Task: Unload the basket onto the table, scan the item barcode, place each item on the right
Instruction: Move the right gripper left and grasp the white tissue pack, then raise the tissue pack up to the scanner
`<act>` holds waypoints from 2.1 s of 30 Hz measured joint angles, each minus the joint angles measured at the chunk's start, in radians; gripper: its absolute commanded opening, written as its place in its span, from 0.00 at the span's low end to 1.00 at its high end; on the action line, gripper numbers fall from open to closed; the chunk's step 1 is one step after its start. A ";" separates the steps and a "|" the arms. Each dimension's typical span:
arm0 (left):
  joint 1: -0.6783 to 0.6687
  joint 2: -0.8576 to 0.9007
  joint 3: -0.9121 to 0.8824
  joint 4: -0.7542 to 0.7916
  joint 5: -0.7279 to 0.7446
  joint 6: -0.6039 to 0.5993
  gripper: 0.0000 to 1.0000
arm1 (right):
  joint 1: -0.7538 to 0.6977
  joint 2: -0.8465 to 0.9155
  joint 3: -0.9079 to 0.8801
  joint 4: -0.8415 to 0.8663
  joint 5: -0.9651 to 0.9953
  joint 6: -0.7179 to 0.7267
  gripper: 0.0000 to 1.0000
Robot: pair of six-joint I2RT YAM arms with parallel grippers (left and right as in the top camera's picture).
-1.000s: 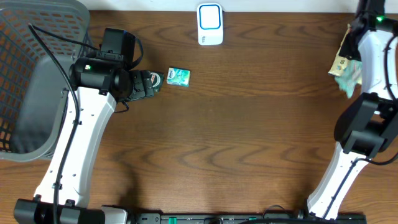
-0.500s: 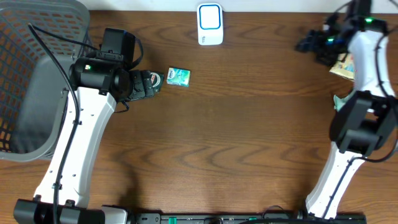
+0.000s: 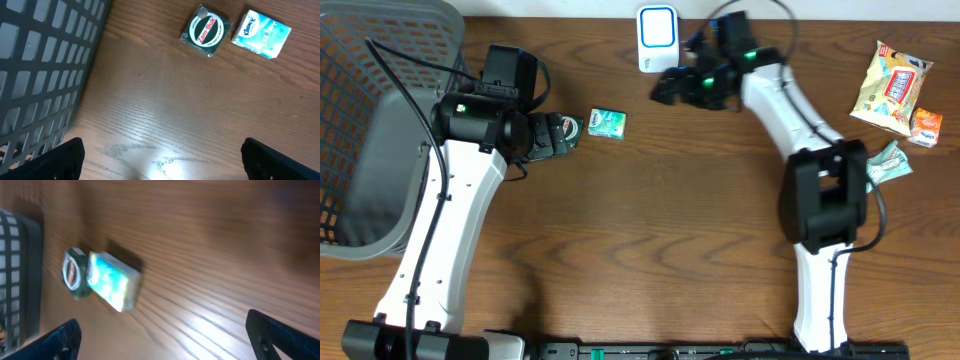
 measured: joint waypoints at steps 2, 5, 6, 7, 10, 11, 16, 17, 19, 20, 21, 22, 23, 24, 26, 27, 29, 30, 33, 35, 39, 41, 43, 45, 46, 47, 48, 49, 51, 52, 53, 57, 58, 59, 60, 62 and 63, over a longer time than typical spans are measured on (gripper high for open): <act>0.000 0.000 0.000 0.000 0.000 0.000 0.99 | 0.046 0.000 0.000 0.055 0.051 0.044 0.94; 0.000 0.000 0.000 0.000 0.000 0.000 0.98 | 0.114 0.000 -0.001 0.141 0.142 0.085 0.81; 0.000 0.000 0.000 0.000 0.000 0.000 0.99 | 0.131 0.000 -0.001 0.157 0.168 0.095 0.75; 0.000 0.000 0.000 0.000 0.000 0.000 0.99 | 0.153 0.000 -0.001 0.177 0.204 0.100 0.69; 0.000 0.000 0.000 0.000 0.000 0.000 0.99 | 0.205 0.001 -0.001 0.217 0.286 0.127 0.53; 0.000 0.000 0.000 0.000 0.000 0.000 0.99 | 0.218 0.004 -0.001 0.234 0.304 0.141 0.49; 0.000 0.000 0.000 0.001 0.000 0.000 0.99 | 0.253 0.051 0.000 0.281 0.347 0.187 0.25; 0.000 0.000 0.000 0.000 0.000 0.000 0.98 | 0.256 0.076 0.000 0.279 0.356 0.194 0.21; 0.000 0.000 0.000 0.000 0.000 0.000 0.99 | 0.256 0.104 0.000 0.258 0.365 0.202 0.20; 0.000 0.000 0.000 0.000 0.000 0.000 0.99 | 0.256 0.119 -0.001 0.239 0.374 0.205 0.20; 0.000 0.000 0.000 0.000 0.000 0.000 0.99 | 0.256 0.129 -0.003 0.227 0.379 0.205 0.20; 0.000 0.000 0.000 0.000 0.000 0.000 0.98 | 0.255 0.135 -0.003 0.217 0.385 0.205 0.20; 0.000 0.000 0.000 0.000 0.000 0.000 0.99 | 0.254 0.136 -0.003 0.208 0.386 0.203 0.19; 0.000 0.000 0.000 0.000 0.000 0.000 0.99 | 0.255 0.133 -0.002 0.187 0.390 0.199 0.16; 0.000 0.000 0.000 0.000 0.000 0.000 0.99 | 0.255 0.124 0.002 0.135 0.391 0.183 0.09; 0.000 0.000 0.000 0.000 0.000 0.000 0.99 | 0.255 0.117 0.003 0.099 0.391 0.173 0.06; 0.000 0.000 0.000 0.000 0.000 0.000 0.99 | 0.255 0.097 0.003 0.015 0.394 0.158 0.04; 0.000 0.000 0.000 0.000 0.000 0.000 0.99 | 0.255 0.085 0.003 -0.034 0.395 0.150 0.05; 0.000 0.000 0.000 0.000 0.000 0.000 0.98 | 0.256 0.049 0.001 -0.188 0.401 0.138 0.13; 0.000 0.000 0.000 0.000 0.000 0.000 0.99 | 0.257 0.019 -0.002 -0.273 0.403 0.135 0.42; 0.000 0.000 0.000 0.000 0.000 0.000 0.99 | 0.264 -0.056 -0.005 -0.317 0.401 0.113 0.46; 0.000 0.000 0.000 0.000 0.000 0.000 0.98 | 0.265 -0.082 -0.004 -0.291 0.402 0.100 0.52; 0.000 0.000 0.000 0.000 0.000 0.000 0.98 | 0.265 -0.093 -0.004 -0.260 0.401 0.081 0.58; 0.000 0.000 0.000 0.000 0.000 0.000 0.98 | 0.263 -0.090 -0.004 -0.229 0.402 0.061 0.59; 0.000 0.000 0.000 0.000 0.000 0.000 0.98 | 0.263 -0.083 -0.004 -0.219 0.403 0.056 0.58; 0.000 0.000 0.000 0.000 0.000 0.000 0.99 | 0.263 -0.077 -0.004 -0.211 0.401 0.053 0.56; 0.000 0.000 0.000 0.000 0.000 0.000 0.99 | 0.261 -0.063 -0.004 -0.200 0.396 0.049 0.55; 0.000 0.000 0.000 0.000 0.000 0.000 0.99 | 0.258 -0.048 -0.004 -0.192 0.383 0.045 0.55; 0.000 0.000 0.000 0.000 0.000 0.000 0.99 | 0.253 -0.010 -0.004 -0.179 0.342 0.033 0.55; 0.000 0.000 0.000 0.000 0.000 0.000 0.99 | 0.250 0.010 -0.004 -0.175 0.316 0.026 0.54; 0.000 0.000 0.000 0.000 0.000 0.000 0.99 | 0.246 0.035 -0.004 -0.172 0.289 0.019 0.52; 0.000 0.000 0.000 0.000 0.000 0.000 0.98 | 0.232 0.089 -0.002 -0.173 0.216 0.000 0.29; 0.000 0.000 0.000 0.000 0.000 0.000 0.99 | 0.227 0.089 -0.001 -0.178 0.203 -0.008 0.19; 0.000 0.000 0.000 0.000 0.000 0.000 0.99 | 0.224 0.092 -0.001 -0.180 0.194 -0.007 0.11; 0.000 0.000 0.000 0.000 0.000 0.000 0.99 | 0.222 0.093 0.000 -0.180 0.184 -0.009 0.04; 0.000 0.000 0.000 0.000 0.000 0.000 0.99 | 0.221 0.093 0.003 -0.185 0.175 -0.013 0.01; 0.000 0.000 0.000 0.000 0.000 0.000 0.99 | 0.220 0.093 0.005 -0.185 0.171 -0.016 0.01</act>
